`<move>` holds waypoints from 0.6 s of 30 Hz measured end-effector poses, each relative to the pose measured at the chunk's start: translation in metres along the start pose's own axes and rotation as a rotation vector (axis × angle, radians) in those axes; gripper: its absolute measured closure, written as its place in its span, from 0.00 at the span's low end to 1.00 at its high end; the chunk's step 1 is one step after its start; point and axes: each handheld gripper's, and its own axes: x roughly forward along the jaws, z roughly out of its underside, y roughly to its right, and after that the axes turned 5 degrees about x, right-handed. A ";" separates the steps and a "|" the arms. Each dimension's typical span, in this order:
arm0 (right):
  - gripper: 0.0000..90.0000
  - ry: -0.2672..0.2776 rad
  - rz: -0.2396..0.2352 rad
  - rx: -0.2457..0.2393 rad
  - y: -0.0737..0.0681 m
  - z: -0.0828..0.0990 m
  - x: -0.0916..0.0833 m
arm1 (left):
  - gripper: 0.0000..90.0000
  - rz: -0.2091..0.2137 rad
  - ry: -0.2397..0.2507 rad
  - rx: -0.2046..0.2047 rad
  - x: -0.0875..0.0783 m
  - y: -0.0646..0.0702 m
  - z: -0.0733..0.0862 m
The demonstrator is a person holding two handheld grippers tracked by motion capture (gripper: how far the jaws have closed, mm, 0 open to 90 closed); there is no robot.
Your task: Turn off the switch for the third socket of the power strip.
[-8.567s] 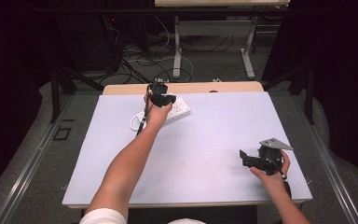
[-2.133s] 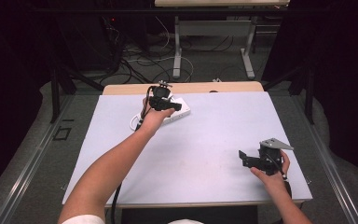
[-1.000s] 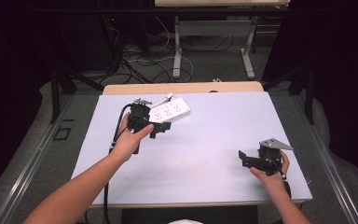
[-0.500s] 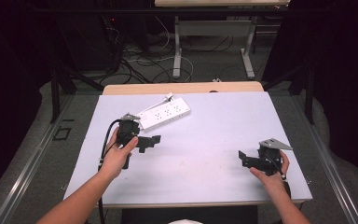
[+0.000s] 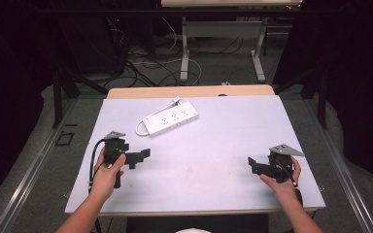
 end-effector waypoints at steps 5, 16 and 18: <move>0.08 -0.001 0.001 0.001 0.000 0.000 0.000 | 0.01 -0.021 0.002 0.001 -0.004 -0.010 0.014; 0.08 -0.001 0.002 -0.001 -0.001 0.000 0.000 | 0.01 -0.079 0.009 0.011 -0.006 -0.024 0.032; 0.08 -0.001 0.001 -0.005 0.000 0.000 0.000 | 0.01 -0.094 0.011 0.016 -0.006 -0.026 0.033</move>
